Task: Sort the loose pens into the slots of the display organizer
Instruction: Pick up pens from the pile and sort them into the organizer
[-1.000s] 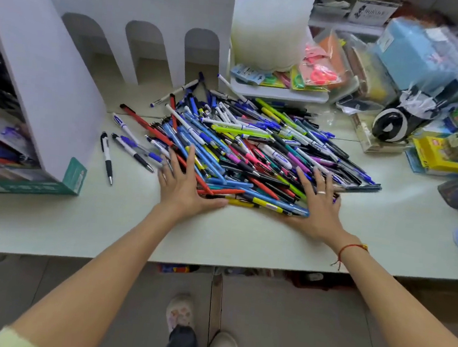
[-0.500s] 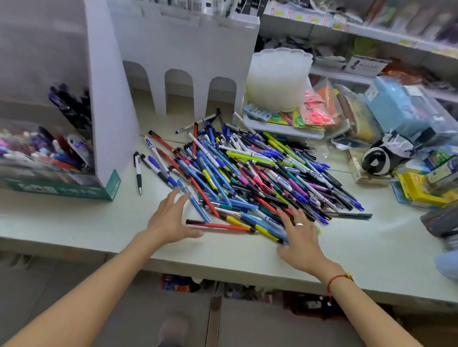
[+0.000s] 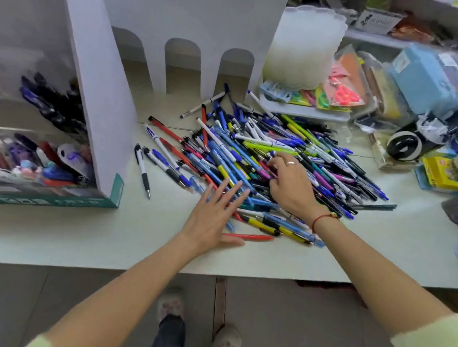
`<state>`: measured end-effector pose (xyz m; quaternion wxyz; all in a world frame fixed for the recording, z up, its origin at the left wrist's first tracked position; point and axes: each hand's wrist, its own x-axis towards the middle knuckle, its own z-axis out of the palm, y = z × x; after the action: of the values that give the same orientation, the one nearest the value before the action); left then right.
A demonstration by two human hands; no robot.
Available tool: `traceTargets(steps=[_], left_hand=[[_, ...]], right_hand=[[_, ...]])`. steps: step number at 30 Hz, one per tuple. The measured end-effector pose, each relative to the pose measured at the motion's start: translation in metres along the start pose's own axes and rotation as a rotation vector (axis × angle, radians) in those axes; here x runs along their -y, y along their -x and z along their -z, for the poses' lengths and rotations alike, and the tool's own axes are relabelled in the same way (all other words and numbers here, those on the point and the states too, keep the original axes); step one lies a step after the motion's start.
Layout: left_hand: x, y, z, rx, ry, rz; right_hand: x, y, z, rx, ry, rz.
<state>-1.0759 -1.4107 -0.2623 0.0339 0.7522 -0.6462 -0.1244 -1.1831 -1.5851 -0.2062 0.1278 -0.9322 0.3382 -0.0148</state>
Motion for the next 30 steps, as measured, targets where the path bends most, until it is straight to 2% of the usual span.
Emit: traceTargets(steps=[3, 7, 10, 12, 16, 19, 22, 27, 30], left_hand=[[0.005, -0.029, 0.008, -0.018, 0.013, 0.076], [0.015, -0.045, 0.017, 0.010, 0.042, 0.020], [0.027, -0.051, 0.026, -0.065, 0.094, -0.044], [0.038, -0.055, 0.034, -0.135, 0.178, -0.027], [0.050, -0.064, 0.043, -0.177, 0.214, 0.208], [0.050, -0.066, 0.042, -0.067, 0.250, 0.392], [0.049, -0.068, 0.042, 0.007, 0.249, 0.428], [0.044, -0.070, 0.045, -0.004, 0.259, 0.467], [0.041, -0.071, 0.050, 0.017, 0.317, 0.504]], right_hand=[[-0.007, -0.011, 0.003, -0.046, -0.032, -0.034], [-0.021, -0.011, 0.006, -0.060, -0.020, -0.063], [-0.030, -0.018, 0.008, -0.026, 0.066, -0.013], [-0.032, -0.028, 0.009, 0.012, 0.142, 0.017], [-0.027, -0.047, 0.014, 0.117, 0.314, 0.033], [-0.025, -0.055, 0.012, 0.172, 0.342, 0.035], [-0.025, -0.063, 0.012, 0.191, 0.382, 0.033], [-0.026, -0.070, 0.015, 0.257, 0.410, 0.102], [-0.028, -0.069, 0.014, 0.223, 0.435, 0.152]])
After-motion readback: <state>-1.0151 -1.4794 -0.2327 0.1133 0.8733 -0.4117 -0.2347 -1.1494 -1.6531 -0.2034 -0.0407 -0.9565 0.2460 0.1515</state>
